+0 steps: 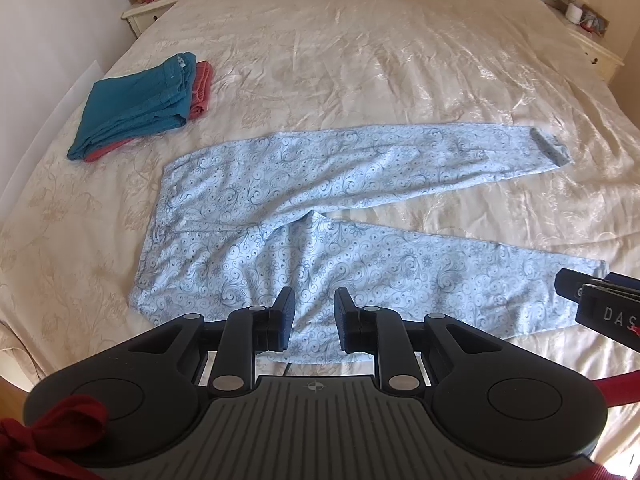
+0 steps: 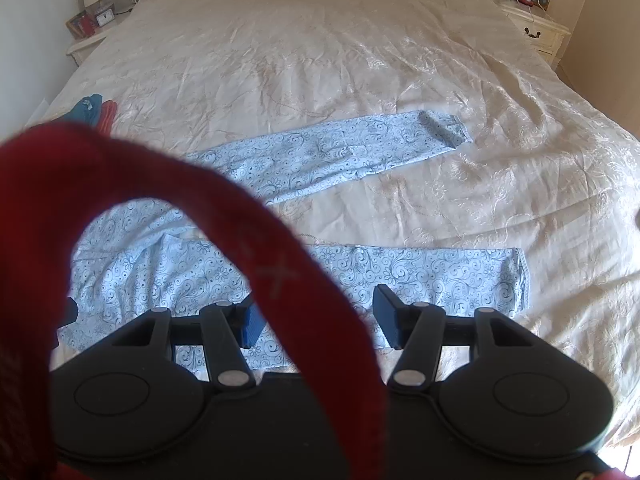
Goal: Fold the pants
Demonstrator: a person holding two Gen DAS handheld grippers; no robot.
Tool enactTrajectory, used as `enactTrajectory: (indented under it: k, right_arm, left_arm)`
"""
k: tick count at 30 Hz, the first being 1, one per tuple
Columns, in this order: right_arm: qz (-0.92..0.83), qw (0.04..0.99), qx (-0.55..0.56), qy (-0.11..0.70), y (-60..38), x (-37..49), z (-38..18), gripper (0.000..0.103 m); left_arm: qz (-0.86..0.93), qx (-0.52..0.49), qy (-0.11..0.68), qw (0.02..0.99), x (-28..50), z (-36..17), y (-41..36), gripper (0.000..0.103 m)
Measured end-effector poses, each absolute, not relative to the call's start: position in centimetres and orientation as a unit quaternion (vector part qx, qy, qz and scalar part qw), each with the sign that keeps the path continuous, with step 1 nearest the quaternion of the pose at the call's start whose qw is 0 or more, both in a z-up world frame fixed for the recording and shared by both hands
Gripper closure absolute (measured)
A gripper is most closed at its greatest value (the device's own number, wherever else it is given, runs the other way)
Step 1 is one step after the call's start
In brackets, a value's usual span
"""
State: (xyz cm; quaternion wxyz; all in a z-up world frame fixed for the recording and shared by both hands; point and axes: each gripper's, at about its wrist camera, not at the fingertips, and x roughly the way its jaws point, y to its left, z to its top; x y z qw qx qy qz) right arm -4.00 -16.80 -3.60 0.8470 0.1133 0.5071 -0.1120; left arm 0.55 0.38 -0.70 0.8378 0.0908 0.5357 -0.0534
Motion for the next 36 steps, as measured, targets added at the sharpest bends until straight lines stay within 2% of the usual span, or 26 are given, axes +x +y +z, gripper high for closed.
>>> enactTrajectory:
  k: [36]
  right_arm:
    - [-0.106, 0.845, 0.116, 0.512, -16.56, -3.38, -3.92, 0.041]
  left_arm:
    - [-0.048, 0.092, 0.541, 0.835, 0.61, -1.16, 0.41, 0.082]
